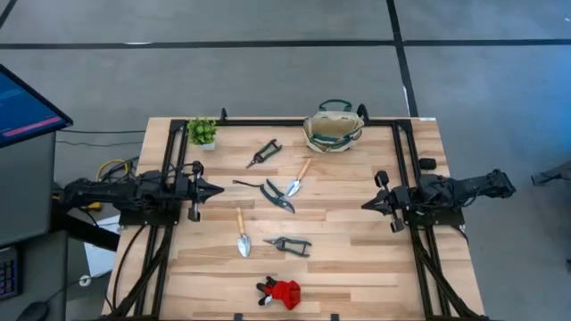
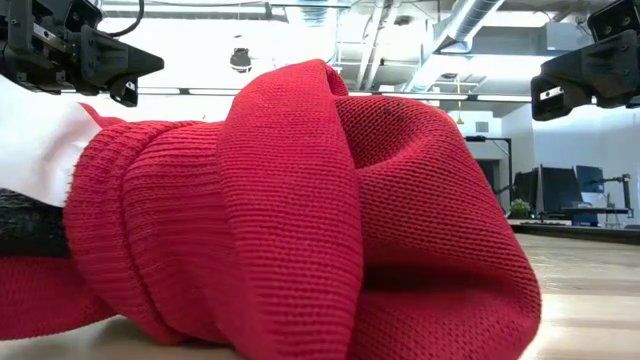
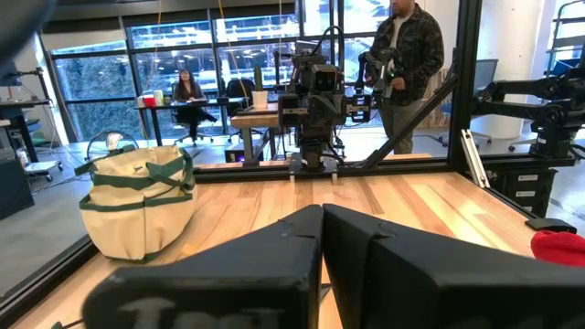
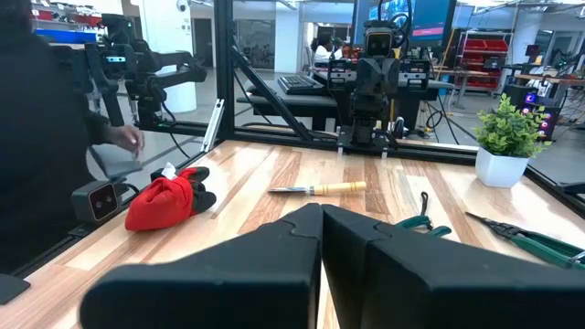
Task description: Pick & Place Garden tools in Gardening bag
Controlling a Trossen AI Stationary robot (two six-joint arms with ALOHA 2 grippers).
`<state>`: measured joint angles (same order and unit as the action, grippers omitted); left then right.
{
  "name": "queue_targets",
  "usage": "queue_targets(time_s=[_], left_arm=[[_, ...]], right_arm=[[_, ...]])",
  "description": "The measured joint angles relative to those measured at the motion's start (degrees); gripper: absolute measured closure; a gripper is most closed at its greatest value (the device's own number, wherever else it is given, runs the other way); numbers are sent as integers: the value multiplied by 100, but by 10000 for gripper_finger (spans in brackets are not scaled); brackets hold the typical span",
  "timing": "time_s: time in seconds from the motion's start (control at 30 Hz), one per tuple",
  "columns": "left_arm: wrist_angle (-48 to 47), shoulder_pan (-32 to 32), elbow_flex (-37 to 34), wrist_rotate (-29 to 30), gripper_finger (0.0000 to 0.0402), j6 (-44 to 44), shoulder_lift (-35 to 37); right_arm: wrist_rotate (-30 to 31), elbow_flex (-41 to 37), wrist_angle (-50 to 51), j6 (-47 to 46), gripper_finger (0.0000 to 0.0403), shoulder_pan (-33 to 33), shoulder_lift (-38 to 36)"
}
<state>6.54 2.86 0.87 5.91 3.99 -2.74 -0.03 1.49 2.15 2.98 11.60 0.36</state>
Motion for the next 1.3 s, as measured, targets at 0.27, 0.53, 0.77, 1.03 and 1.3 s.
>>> queue_targets(time_s=[0.27, 0.53, 0.77, 1.03, 1.3], left_arm=[[0, 1, 0, -2, 400, 0, 0], [-1, 0, 1, -1, 400, 0, 0], [0, 1, -1, 0, 400, 0, 0], [2, -1, -1, 0, 400, 0, 0], [47, 1, 0, -1, 400, 0, 0]], right_arm=[[0, -1, -6, 11, 402, -7, 0], [2, -6, -30, 6, 402, -11, -2], [-2, -6, -32, -874, 402, -4, -2], [2, -10, -69, -1147, 402, -4, -2], [4, -10, -76, -1145, 402, -4, -2]])
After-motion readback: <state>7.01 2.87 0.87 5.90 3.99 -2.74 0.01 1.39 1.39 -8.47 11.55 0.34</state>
